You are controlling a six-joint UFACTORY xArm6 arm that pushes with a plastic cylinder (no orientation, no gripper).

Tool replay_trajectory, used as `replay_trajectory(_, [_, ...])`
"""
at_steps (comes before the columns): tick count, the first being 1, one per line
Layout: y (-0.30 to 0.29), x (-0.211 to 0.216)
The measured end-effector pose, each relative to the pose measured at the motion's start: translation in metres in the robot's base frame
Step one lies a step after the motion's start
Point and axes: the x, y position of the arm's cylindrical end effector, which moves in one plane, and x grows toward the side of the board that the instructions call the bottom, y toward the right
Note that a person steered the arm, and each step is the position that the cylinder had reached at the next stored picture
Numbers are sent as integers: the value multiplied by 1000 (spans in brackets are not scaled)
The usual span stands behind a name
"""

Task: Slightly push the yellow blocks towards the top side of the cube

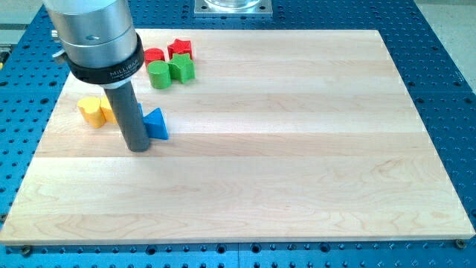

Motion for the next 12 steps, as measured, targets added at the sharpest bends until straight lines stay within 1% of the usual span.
replay_trajectory(2, [-1,-1])
replay_trajectory(3, [-26,2])
replay_trajectory(4, [-45,17])
replay_trajectory(6, [-152,-9])
replay_trajectory(7, [-157,-43])
replay_trajectory(8, [-153,-59])
replay_trajectory(10, [-134,-57])
replay_trajectory(12, [-64,-44])
